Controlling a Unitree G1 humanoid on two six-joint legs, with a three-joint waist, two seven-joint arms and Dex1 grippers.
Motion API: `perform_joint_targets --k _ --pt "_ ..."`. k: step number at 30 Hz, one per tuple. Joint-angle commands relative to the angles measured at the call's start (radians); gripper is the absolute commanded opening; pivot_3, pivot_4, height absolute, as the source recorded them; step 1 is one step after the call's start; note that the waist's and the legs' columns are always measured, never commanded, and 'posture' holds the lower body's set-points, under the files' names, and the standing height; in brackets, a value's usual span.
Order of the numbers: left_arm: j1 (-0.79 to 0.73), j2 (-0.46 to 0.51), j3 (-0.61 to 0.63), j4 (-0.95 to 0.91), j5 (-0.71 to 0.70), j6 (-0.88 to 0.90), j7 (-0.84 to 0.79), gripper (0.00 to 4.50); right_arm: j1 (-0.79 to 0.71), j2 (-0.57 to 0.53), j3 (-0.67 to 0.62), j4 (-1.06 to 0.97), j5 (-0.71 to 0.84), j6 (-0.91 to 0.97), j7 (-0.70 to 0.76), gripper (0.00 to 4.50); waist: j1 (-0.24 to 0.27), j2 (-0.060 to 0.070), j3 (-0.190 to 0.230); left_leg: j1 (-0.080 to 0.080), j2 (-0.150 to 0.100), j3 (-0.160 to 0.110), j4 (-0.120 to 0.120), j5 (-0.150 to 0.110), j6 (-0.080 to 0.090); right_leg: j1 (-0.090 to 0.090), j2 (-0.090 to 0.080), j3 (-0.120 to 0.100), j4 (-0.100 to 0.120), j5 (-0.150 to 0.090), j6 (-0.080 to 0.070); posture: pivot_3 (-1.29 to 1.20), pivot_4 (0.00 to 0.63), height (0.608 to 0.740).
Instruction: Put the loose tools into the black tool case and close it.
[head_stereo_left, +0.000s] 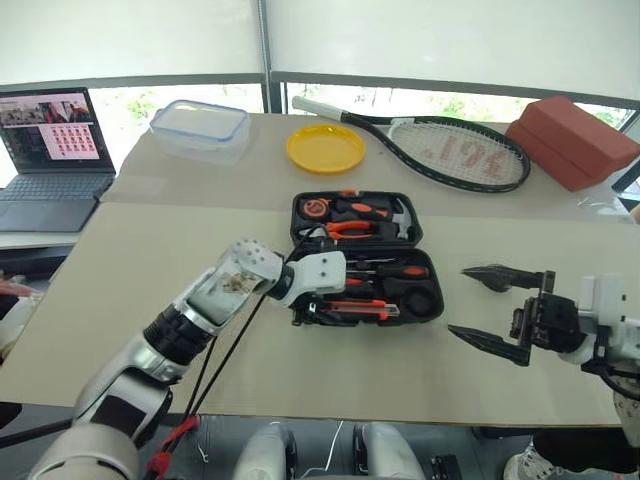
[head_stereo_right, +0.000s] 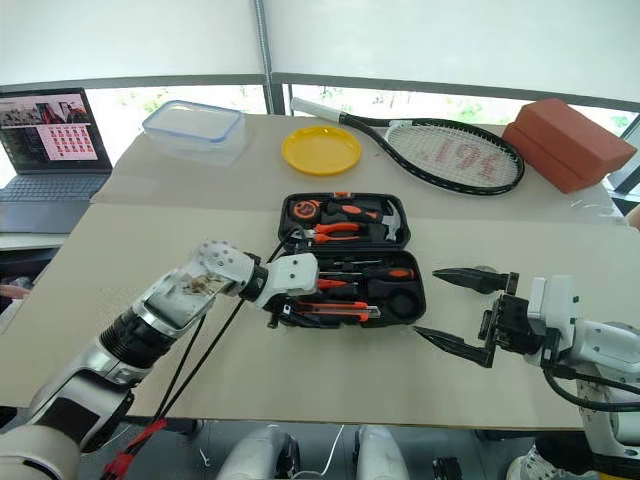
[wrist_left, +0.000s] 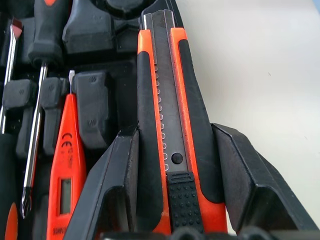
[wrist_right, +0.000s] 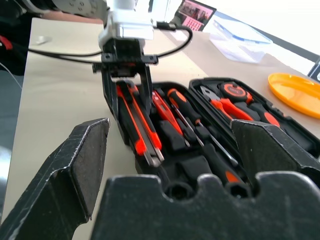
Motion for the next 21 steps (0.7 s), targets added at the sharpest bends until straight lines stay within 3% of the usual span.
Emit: perform_joint_targets --k 1,5,11,21 --pt "-0.033 -0.020 -0.017 0.031 0.057 0.013 0.018 1.72 -0.002 0.004 -0.032 -0.025 0.026 0.008 -0.011 4.50 0.001 0.000 0.000 0.000 0.000 0.000 0.002 0.000 0.001 0.000 0.000 0.000 0.000 0.000 0.000 0.00 0.150 0.740" --pt "-0.054 -0.092 0.044 0.041 -0.003 0.097 0.048 1.72 -0.012 0.011 -0.029 -0.028 0.035 0.021 -0.019 4.50 0.006 0.000 0.000 -0.001 0.000 0.000 0.006 -0.002 0.003 0.002 0.000 0.001 0.000 0.001 0.001 0.00 0.150 0.740" --pt "-0.045 -0.083 0.115 -0.043 -0.084 0.157 0.016 1.72 0.005 0.008 -0.035 -0.037 0.045 0.046 -0.023 4.50 -0.008 0.000 0.000 -0.003 0.001 -0.001 0.007 -0.002 0.004 0.000 0.001 0.002 0.001 0.001 0.002 0.00 0.150 0.740" --pt "-0.032 -0.053 0.042 0.030 0.046 0.024 0.043 1.72 -0.008 0.015 -0.025 -0.034 0.035 0.043 -0.039 4.50 -0.007 0.000 0.000 -0.003 0.001 -0.001 0.007 -0.002 0.003 0.000 0.002 0.002 0.000 0.001 0.002 0.00 0.150 0.740"
